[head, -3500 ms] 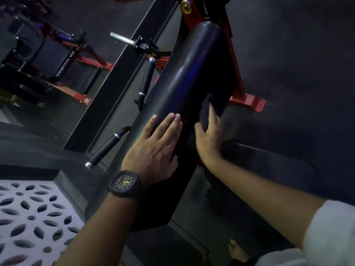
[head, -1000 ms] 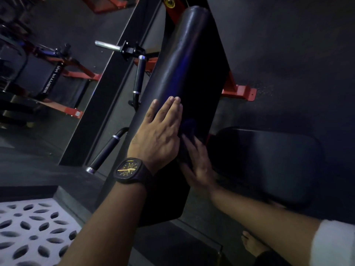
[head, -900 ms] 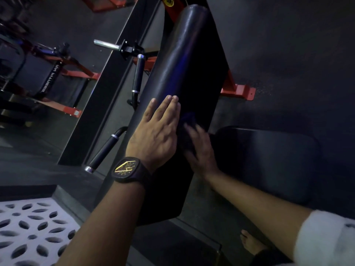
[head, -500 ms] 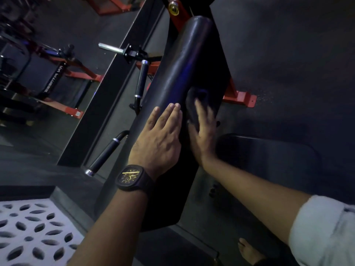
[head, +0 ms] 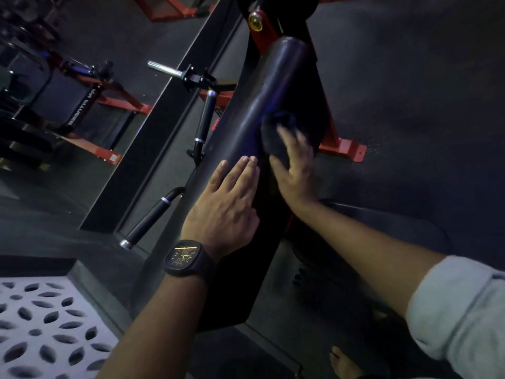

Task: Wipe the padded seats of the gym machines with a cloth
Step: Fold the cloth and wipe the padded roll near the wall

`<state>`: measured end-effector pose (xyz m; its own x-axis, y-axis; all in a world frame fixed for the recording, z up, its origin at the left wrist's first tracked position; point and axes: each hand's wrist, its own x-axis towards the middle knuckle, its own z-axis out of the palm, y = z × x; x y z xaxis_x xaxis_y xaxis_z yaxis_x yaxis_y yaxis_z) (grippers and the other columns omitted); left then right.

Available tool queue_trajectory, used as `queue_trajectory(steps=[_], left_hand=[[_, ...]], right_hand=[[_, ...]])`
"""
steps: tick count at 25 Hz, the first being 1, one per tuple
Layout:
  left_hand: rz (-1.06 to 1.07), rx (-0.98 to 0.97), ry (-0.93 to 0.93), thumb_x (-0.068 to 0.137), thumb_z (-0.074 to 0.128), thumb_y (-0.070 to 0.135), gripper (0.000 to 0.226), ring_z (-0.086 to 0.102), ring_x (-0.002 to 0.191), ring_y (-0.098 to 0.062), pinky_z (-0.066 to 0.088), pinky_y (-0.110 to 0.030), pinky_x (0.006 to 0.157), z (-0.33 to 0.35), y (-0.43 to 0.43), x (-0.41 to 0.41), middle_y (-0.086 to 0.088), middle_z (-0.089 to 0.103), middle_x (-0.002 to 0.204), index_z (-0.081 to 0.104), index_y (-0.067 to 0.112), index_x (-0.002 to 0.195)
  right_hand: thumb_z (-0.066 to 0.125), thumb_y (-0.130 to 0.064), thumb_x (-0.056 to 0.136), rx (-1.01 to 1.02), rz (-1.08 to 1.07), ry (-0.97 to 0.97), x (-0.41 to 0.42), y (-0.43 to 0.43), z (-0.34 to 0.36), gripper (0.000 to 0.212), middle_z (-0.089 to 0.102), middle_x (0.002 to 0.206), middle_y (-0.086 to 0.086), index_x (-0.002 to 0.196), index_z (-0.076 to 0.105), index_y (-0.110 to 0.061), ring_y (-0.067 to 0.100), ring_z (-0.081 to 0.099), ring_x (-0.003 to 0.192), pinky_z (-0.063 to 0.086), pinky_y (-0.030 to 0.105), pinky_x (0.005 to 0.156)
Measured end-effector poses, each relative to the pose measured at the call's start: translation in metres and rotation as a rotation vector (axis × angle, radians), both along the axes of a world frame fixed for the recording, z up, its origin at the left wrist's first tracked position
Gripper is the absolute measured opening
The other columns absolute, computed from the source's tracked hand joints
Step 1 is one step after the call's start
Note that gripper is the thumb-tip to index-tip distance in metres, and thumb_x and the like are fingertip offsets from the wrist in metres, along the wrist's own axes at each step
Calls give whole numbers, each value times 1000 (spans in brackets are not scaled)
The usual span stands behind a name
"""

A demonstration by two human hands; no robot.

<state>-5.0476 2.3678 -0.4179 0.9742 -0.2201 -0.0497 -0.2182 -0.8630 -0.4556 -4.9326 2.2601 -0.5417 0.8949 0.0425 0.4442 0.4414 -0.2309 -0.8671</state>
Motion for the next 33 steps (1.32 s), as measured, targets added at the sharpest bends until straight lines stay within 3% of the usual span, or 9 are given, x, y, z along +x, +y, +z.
queue_trajectory(steps=[2, 6, 10, 14, 17, 21, 25, 28, 33], left_hand=[[8, -1, 5, 82, 53, 32, 78, 27, 152, -27, 11, -45, 127, 1, -1, -1, -15, 33, 162, 40, -2, 151], [-3, -15, 22, 80, 54, 33, 78, 29, 151, -27, 14, -47, 126, 3, 0, 1, -15, 37, 160, 43, -2, 150], [0, -9, 50, 80, 51, 34, 79, 28, 152, -27, 13, -47, 126, 4, 1, 1, -15, 33, 162, 42, -1, 151], [-7, -23, 53, 81, 45, 36, 77, 33, 150, -27, 13, -47, 125, 8, 1, 4, -15, 38, 160, 46, -1, 148], [-17, -24, 32, 82, 45, 36, 75, 36, 148, -27, 15, -47, 124, 8, -1, 15, -15, 43, 157, 48, -1, 146], [-37, -19, 25, 82, 43, 35, 71, 44, 143, -27, 21, -46, 122, 8, -5, 35, -15, 51, 150, 53, -2, 142], [-32, -30, 38, 83, 43, 37, 73, 39, 147, -27, 28, -49, 122, 4, -4, 40, -14, 46, 155, 49, -1, 146], [-40, -32, 21, 85, 46, 40, 77, 35, 149, -27, 22, -47, 124, 1, -3, 41, -15, 41, 157, 44, -2, 149], [-25, -3, 42, 85, 45, 44, 81, 27, 152, -26, 20, -49, 125, 0, -1, 42, -15, 34, 162, 40, -2, 151]], right_hand=[[59, -21, 90, 100, -103, 231, -5, 11, 15, 55, 50, 146, 18, 145, 51, -16, 31, 48, 132, 37, 39, 111], [55, -22, 87, -51, 111, -96, -20, -1, -2, 58, 50, 145, 22, 144, 48, -20, 31, 45, 130, 33, 39, 110], [55, -28, 90, 73, -66, 334, 6, 7, 17, 58, 48, 147, 20, 147, 50, -15, 33, 46, 131, 35, 41, 113], [57, -25, 89, -119, 169, -103, 5, -15, 1, 57, 45, 151, 17, 146, 49, -22, 34, 45, 132, 33, 40, 112], [59, -23, 89, 32, -51, 213, 14, 3, 20, 57, 48, 148, 18, 145, 52, -16, 32, 45, 132, 34, 37, 111], [55, -23, 86, -170, 148, -162, 18, -14, 4, 60, 46, 149, 18, 145, 47, -24, 34, 44, 130, 31, 39, 110], [56, -23, 90, -45, -35, 198, 25, -2, 23, 56, 47, 148, 18, 146, 50, -21, 35, 47, 129, 37, 47, 111], [54, -24, 87, -226, 193, -218, 26, -20, 7, 58, 47, 147, 19, 145, 46, -26, 35, 46, 123, 38, 45, 107], [55, -23, 91, -22, -82, 237, 43, -3, 22, 60, 43, 152, 18, 149, 46, -20, 35, 44, 135, 35, 42, 115]])
